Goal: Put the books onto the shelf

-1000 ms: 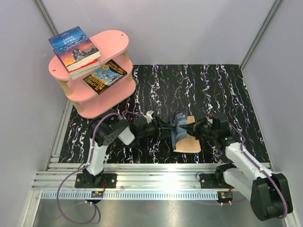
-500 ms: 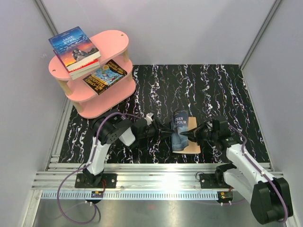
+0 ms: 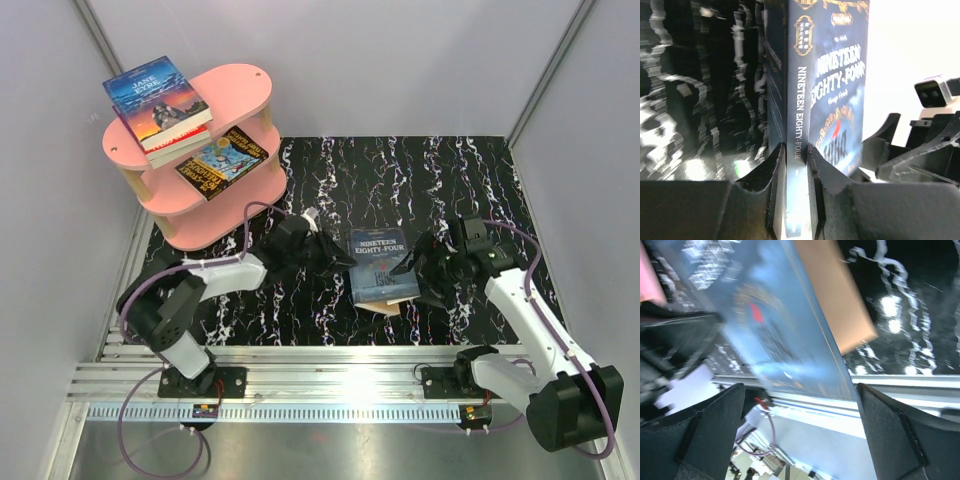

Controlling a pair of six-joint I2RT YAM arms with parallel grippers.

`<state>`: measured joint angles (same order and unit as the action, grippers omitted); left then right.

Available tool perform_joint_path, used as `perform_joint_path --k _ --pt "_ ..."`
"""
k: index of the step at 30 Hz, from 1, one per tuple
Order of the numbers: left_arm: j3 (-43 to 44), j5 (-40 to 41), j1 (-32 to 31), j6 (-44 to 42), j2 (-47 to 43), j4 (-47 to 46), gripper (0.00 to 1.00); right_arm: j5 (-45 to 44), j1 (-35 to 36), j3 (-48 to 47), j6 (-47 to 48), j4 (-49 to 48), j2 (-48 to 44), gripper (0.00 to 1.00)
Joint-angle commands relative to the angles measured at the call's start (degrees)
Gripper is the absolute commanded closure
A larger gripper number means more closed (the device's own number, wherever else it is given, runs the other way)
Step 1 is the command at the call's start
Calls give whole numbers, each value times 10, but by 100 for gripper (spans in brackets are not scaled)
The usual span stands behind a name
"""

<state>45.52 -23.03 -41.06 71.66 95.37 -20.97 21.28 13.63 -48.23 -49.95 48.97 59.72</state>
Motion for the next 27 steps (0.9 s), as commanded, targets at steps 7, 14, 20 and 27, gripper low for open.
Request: perform_joint_path --k 7,14,20,27 --pt "6 121 21 -104 -158 243 100 6 3 66 11 14 -8 0" --pt "54 155 39 -179 -222 317 100 68 3 96 -18 -59 21 0" --pt "126 120 77 -268 -265 334 100 83 3 122 -17 -77 22 0" --pt "148 113 113 -217 -294 248 100 91 3 133 -9 -82 24 0"
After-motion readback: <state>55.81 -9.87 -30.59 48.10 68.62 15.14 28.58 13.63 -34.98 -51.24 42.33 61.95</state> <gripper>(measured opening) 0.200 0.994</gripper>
